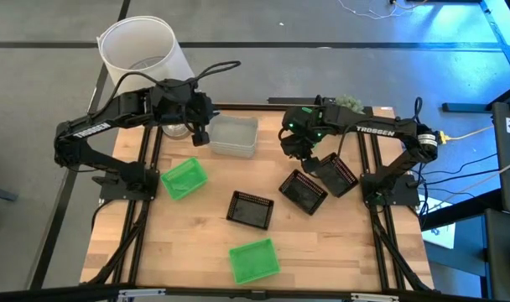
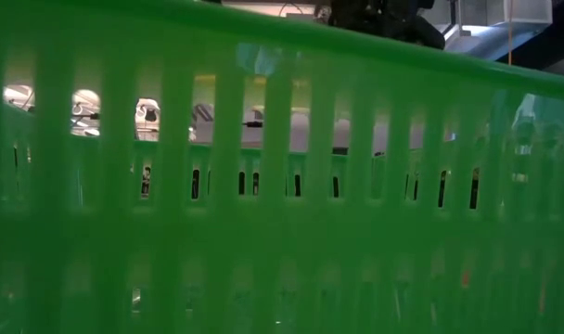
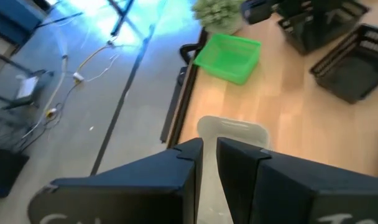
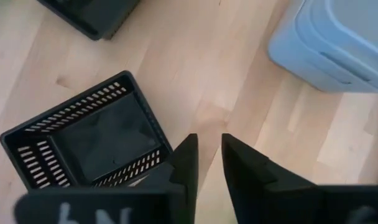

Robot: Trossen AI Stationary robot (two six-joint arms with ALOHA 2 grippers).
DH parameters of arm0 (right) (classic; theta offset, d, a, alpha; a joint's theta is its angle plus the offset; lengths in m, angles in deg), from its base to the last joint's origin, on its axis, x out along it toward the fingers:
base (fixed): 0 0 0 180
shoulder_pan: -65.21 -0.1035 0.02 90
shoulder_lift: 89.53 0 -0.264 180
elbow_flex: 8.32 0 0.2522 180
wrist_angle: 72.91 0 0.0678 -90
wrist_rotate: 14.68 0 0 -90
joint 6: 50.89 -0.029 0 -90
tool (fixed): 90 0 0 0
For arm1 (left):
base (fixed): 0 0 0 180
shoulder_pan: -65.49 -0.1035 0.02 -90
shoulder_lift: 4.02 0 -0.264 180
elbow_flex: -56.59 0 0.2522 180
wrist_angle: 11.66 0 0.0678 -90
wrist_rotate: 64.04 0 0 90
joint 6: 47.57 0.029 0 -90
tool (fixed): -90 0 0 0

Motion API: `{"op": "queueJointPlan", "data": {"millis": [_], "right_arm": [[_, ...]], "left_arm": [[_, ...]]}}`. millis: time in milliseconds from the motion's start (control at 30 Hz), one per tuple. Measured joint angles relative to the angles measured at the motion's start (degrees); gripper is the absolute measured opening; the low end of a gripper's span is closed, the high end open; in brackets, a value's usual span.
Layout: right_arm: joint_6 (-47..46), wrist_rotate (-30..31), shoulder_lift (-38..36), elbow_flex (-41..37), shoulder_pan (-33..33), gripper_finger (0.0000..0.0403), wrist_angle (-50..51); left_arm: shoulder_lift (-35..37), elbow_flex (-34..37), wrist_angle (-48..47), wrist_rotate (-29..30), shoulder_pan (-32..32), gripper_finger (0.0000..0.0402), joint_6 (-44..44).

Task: Stack baskets by color
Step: Stack the middle black bin on top of the top black bin

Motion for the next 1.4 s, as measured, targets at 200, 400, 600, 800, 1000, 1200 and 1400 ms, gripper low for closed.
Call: {"op": "queueJointPlan", "data": {"millis": [200, 400, 600, 800, 1000, 1200, 1400], "right_arm": [[4.5, -4.1, 0.0, -4.0, 0.0, 0.0091, 0.1], [7.2, -4.5, 0.0, -9.8, -0.2, 0.0091, -4.4], [9.5, -4.7, 0.0, -15.5, -1.7, 0.0091, -11.7], [10.5, -4.9, 0.0, -20.8, -2.7, 0.0091, -18.2], [10.5, -4.9, 0.0, -25.0, -2.8, 0.0091, -24.9], [10.5, -4.9, 1.0, -26.7, -2.8, 0.0091, -27.9], [10.5, -4.9, 4.2, -27.1, -2.8, 0.0091, -28.8]], "left_arm": [[0.0, 0.0, -0.1, -3.7, 0.0, 0.0039, 1.1], [0.0, 0.0, -0.1, -3.7, 0.0, 0.0039, 1.1], [0.0, 0.0, -0.1, -3.5, 0.0, 0.0039, 1.1], [0.0, 0.0, -0.1, -3.5, 0.0, 0.0039, 1.1], [0.0, 0.0, -0.1, -3.4, 0.0, 0.0039, 1.1], [0.0, 0.0, -0.1, -3.4, 0.0, 0.0039, 1.1], [0.0, 0.0, -0.1, -3.3, 0.0, 0.0039, 1.1]]}}
